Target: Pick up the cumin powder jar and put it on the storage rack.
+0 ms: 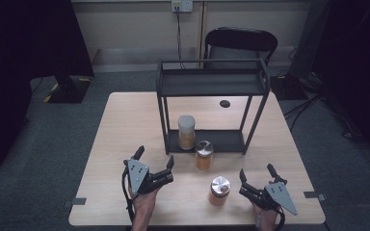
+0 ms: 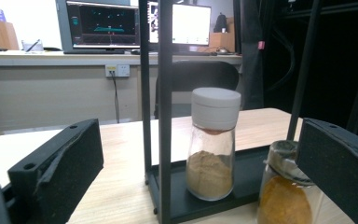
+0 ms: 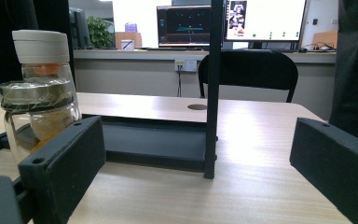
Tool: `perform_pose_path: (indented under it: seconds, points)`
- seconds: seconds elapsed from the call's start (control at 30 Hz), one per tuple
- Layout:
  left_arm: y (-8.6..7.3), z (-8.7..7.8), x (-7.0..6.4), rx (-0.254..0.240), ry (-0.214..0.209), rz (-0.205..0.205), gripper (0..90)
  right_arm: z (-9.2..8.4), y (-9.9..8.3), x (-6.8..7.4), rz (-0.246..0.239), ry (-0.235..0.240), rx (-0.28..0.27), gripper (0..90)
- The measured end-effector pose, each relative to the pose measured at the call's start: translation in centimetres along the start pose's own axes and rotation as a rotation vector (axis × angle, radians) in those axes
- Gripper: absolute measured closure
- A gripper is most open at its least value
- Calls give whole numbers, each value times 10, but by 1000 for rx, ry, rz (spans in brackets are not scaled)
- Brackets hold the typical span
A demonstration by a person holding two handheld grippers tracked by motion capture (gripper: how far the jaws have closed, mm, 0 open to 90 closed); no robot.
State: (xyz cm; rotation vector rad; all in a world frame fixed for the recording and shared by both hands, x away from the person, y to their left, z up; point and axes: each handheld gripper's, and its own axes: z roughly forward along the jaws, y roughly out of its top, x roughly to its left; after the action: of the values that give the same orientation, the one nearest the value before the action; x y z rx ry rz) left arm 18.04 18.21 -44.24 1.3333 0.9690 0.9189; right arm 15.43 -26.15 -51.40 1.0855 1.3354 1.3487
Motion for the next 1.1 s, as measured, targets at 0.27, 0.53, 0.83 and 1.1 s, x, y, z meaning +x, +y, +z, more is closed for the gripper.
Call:
perform_pose_path:
  seconds: [0.27, 0.53, 0.83, 1.1]
  points:
    - [-23, -4, 2, 2, 21, 2, 3, 0, 0, -1, -2, 4, 2, 22]
    - [-39, -4, 4, 17, 55, 1, 3, 0, 1, -1, -3, 5, 3, 22]
    - [-53, -1, 0, 56, 79, 19, 3, 0, 0, -1, -3, 4, 2, 22]
    - [-59, 0, -4, 63, 89, 29, 4, 0, 0, 0, -3, 3, 1, 22]
